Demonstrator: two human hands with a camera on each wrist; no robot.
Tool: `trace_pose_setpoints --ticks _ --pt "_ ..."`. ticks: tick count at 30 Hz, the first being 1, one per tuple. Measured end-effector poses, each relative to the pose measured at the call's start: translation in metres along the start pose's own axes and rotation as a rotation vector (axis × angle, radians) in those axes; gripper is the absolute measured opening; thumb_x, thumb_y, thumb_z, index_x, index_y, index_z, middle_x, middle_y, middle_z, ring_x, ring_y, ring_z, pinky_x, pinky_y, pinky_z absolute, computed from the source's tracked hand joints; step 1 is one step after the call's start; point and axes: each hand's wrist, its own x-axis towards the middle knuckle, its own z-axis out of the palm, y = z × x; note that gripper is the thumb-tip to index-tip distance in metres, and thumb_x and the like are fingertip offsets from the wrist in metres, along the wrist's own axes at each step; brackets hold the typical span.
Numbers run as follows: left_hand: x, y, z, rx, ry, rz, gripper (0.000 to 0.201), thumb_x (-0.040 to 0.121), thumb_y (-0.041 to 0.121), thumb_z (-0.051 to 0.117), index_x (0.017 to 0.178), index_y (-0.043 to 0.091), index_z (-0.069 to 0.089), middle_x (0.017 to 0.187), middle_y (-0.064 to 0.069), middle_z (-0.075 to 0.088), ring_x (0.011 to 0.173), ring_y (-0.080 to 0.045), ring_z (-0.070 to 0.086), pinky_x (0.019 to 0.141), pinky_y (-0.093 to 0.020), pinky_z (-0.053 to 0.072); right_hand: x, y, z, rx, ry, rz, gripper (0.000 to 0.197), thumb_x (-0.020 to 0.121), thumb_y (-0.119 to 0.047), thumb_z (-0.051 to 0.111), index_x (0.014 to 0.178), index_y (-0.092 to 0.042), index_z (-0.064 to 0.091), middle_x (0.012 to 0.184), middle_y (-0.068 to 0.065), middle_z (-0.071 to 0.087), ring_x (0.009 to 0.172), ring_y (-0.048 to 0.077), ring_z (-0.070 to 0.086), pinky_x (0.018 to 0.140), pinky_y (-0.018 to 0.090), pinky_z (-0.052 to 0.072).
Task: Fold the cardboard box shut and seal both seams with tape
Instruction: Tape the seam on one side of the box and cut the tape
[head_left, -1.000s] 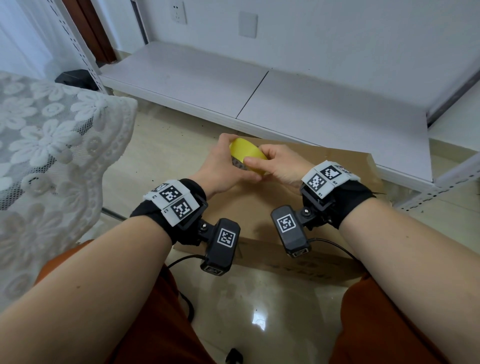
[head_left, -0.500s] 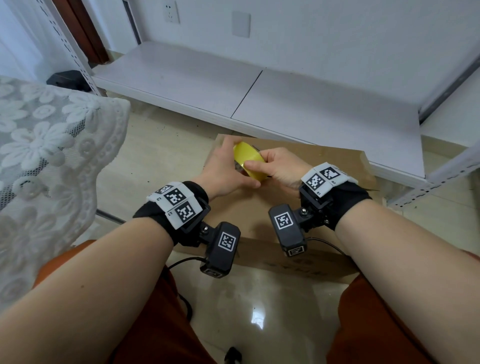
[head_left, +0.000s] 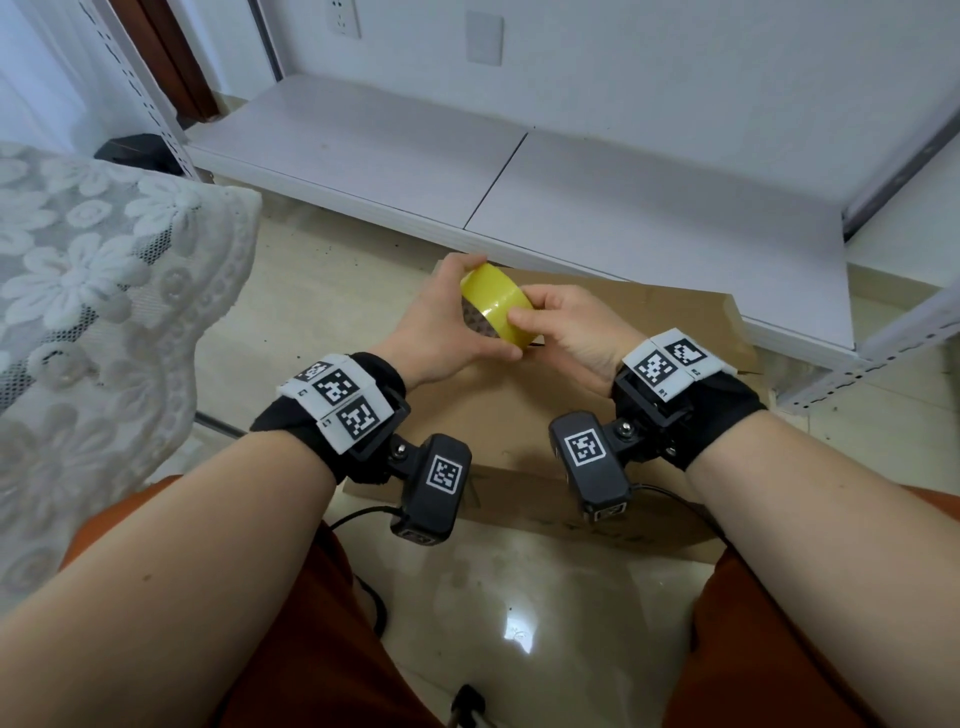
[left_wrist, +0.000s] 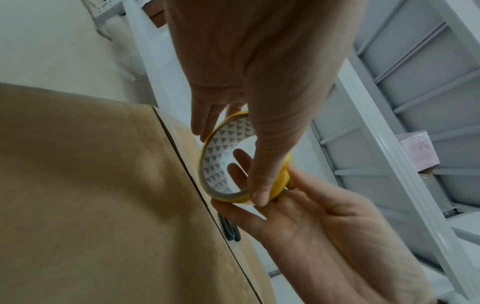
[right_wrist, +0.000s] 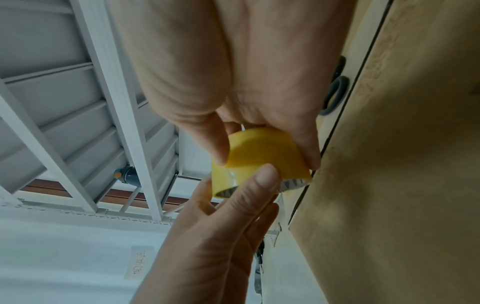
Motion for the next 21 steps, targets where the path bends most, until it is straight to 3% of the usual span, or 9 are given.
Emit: trace_pose_setpoints --ticks 3,11,17,21 --pt "-0.002 -0.002 0.000 0.071 0.020 0.020 0.102 0.051 0.029 0.093 0.136 0.018 0.036 0.123 -0.003 0.050 0.112 -0.021 0.054 0.096 -0.040 0.048 0.001 0.000 0.000 0.044 -0.041 0.053 0.018 0.094 0.002 0.044 0.104 0.001 0.059 0.086 0.011 0.061 0.072 0.015 0.058 0.067 0.028 0.048" --pt "-0.007 -0.001 0.007 0.258 0.068 0.089 0.098 0.051 0.029 0.092 0.132 0.016 0.039 0.125 -0.006 0.046 0.115 -0.019 0.046 0.095 -0.030 0.041 0.009 0.008 0.009 0.041 0.055 0.114 0.018 0.081 0.005 0.040 0.079 -0.007 0.053 0.076 0.013 0.052 0.070 0.021 0.051 0.058 0.030 0.040" --pt "-0.007 0.001 0.004 0.302 0.099 0.073 0.101 0.051 0.030 0.092 0.135 0.020 0.037 0.125 -0.006 0.044 0.113 -0.021 0.049 0.094 -0.033 0.043 0.013 0.011 0.012 0.086 0.046 0.090 0.032 0.078 0.016 0.032 0.094 0.000 0.053 0.083 0.016 0.053 0.067 0.019 0.053 0.054 0.026 0.044" --pt "-0.006 0.000 0.003 0.301 0.091 0.061 0.101 0.051 0.032 0.092 0.135 0.021 0.037 0.124 -0.006 0.045 0.112 -0.020 0.049 0.090 -0.028 0.041 0.012 0.008 0.010 0.239 0.001 0.106 0.030 0.078 0.008 0.038 0.104 -0.001 0.050 0.085 0.015 0.047 0.068 0.018 0.049 0.050 0.025 0.044"
